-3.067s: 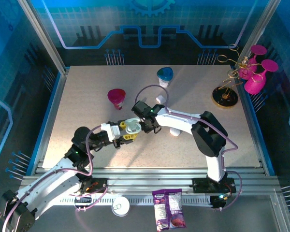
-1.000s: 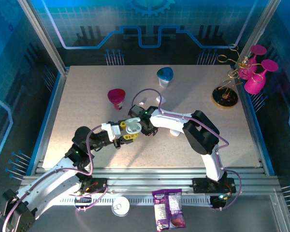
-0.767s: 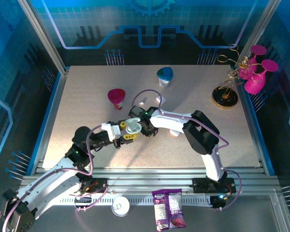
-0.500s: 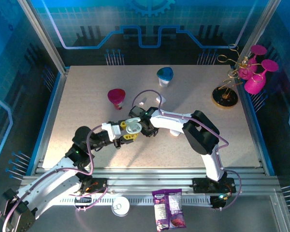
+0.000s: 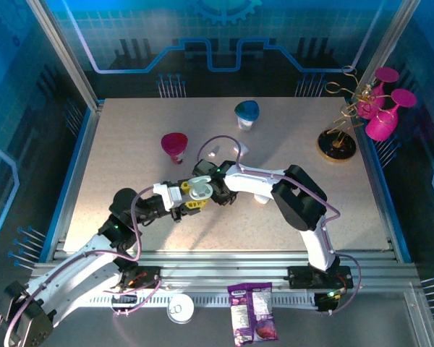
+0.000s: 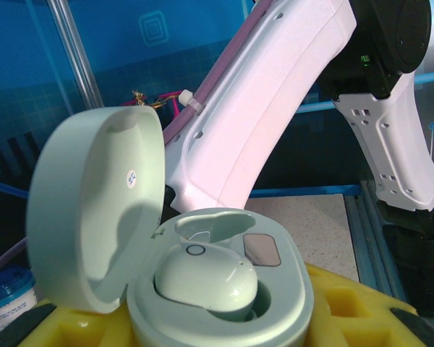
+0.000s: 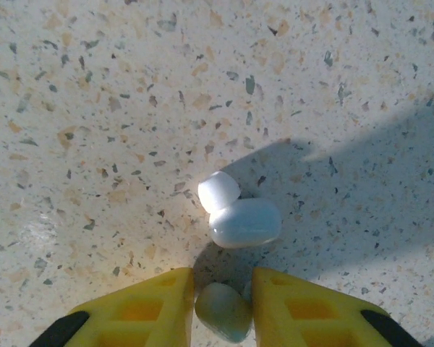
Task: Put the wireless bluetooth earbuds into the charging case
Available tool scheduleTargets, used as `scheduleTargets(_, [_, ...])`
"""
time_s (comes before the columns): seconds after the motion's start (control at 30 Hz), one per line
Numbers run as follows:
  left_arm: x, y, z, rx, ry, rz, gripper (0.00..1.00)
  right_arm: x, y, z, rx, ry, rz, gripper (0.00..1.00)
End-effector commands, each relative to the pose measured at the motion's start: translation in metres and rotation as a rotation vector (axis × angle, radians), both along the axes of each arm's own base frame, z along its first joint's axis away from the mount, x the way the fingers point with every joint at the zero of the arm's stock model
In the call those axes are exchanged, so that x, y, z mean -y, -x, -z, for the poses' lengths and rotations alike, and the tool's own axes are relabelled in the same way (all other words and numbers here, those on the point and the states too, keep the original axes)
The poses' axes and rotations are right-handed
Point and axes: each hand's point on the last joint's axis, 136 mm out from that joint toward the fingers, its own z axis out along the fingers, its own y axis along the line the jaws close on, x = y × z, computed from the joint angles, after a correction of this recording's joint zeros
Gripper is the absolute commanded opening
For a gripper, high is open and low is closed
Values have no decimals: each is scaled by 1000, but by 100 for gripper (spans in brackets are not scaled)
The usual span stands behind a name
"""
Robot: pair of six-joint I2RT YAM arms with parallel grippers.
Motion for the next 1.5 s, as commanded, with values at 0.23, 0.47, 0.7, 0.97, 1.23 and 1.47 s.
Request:
scheduleTargets(0.23, [-3, 2, -14, 59, 21, -9, 27, 9, -4, -7, 10, -7, 19, 20])
scheduleTargets(0.47, [-2, -1, -10, 55, 22, -18, 27, 17, -7, -35, 20, -130, 77, 18])
scheduleTargets(0.7, [-2, -8, -1, 45, 21, -40, 27, 37, -5, -64, -15, -372, 194, 18])
scheduleTargets(0.97, [4, -25, 15, 1, 36, -58, 27, 51, 13, -121, -61, -689, 243, 20])
scheduleTargets(1.23, [9, -44, 37, -65, 39, -73, 27, 36, 42, -189, -94, -935, 158, 21])
scheduleTargets(1.47, [11, -52, 44, -101, 68, -55, 26, 12, 63, -250, -113, -1210, 21, 21])
